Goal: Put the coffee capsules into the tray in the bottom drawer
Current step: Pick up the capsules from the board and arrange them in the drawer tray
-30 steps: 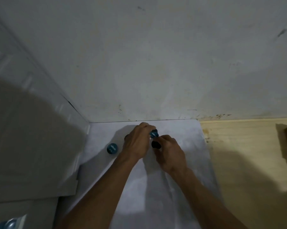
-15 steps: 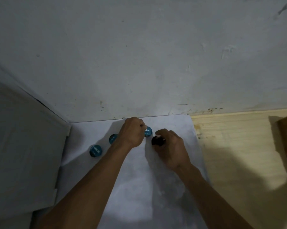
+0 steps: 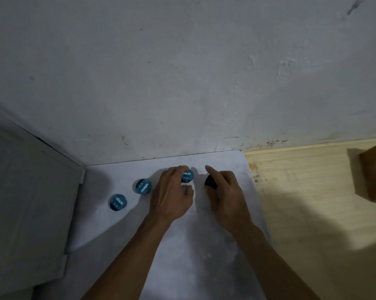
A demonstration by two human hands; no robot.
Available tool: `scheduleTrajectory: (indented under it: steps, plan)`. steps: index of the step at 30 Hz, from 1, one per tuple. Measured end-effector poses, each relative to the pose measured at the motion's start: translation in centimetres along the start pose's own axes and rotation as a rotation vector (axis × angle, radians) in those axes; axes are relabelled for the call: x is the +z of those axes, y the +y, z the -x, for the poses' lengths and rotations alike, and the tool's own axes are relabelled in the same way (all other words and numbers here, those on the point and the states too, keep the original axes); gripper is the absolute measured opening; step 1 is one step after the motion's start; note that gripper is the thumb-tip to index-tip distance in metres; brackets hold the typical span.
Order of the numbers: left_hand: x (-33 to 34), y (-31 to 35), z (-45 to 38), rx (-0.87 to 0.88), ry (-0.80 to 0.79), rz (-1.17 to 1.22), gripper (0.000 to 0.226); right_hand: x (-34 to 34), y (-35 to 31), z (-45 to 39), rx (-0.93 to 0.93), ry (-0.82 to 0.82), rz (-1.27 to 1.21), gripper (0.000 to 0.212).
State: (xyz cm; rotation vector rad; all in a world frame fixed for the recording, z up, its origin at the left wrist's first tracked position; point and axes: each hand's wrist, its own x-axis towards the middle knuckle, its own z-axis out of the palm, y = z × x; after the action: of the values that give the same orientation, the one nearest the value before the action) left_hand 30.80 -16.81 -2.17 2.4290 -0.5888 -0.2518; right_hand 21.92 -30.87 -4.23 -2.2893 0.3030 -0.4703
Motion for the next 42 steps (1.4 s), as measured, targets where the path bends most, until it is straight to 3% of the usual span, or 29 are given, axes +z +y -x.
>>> scheduleTrajectory:
  steps: [4, 13, 20, 32, 42]
  plan:
    - [0.7, 0.2, -0.2, -0.011, 0.086, 0.006, 0.039, 0.4, 0.7, 0.9, 0.007, 0.108, -0.005, 0.021]
    - [2.0, 0.4, 1.2, -0.011, 0.181, 0.059, 0.036, 1.0, 1.7, 2.6, -0.026, 0.206, 0.037, 0.030]
    - [0.0, 2.0, 4.3, -0.026, 0.208, 0.274, 0.028, -0.9, -0.8, 3.0, -0.046, 0.241, -0.026, 0.025]
    - [-11.0, 4.5, 16.0, 0.017, 0.332, 0.374, 0.026, -4.1, -14.0, 7.6, -0.062, 0.261, -0.090, 0.030]
    - [-23.1, -3.3, 34.3, 0.003, 0.385, 0.346, 0.020, 0.6, -29.7, 19.8, -0.064, 0.162, -0.216, 0.024]
